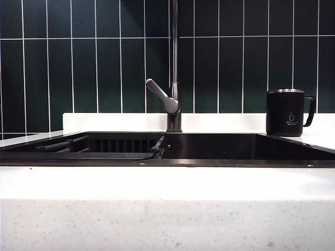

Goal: Pick up the mug next to the sink, go to the faucet to get some water, pour the water into the sink, and finally put the mug back to its place.

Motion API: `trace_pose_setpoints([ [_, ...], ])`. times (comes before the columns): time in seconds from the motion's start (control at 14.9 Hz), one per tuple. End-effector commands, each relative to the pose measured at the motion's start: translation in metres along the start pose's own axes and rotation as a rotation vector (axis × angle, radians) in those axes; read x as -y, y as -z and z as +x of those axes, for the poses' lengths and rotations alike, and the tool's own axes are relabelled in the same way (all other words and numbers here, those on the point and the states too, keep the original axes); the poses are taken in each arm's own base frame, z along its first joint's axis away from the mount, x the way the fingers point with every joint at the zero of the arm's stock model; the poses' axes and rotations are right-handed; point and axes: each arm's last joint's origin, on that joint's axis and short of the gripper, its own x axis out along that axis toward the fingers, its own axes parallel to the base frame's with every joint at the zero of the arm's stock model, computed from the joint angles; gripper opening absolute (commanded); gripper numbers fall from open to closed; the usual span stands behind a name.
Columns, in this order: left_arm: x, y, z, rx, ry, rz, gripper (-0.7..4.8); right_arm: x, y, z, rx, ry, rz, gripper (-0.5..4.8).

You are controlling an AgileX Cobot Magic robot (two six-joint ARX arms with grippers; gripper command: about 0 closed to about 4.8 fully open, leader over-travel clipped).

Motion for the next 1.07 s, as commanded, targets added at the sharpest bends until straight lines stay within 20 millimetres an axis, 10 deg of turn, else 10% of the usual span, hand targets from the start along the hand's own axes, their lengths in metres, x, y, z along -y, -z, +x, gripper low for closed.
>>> trace_pose_setpoints([
  [0.07,0.002,-0.021,0.004,0.016,0.013,0.029,0.14,-0.002,-0.017,0.001,0.020,-0.001,-0.093,0.22],
  [0.6,0.001,-0.072,0.064,-0.090,0.115,0.028,0.28,-0.003,-0.076,0.042,-0.008,0.001,-0.207,0.23],
  [1.07,-0.005,-0.071,0.108,-0.147,0.179,0.011,0.27,-0.004,-0.106,0.099,-0.062,-0.160,-0.191,0.46],
])
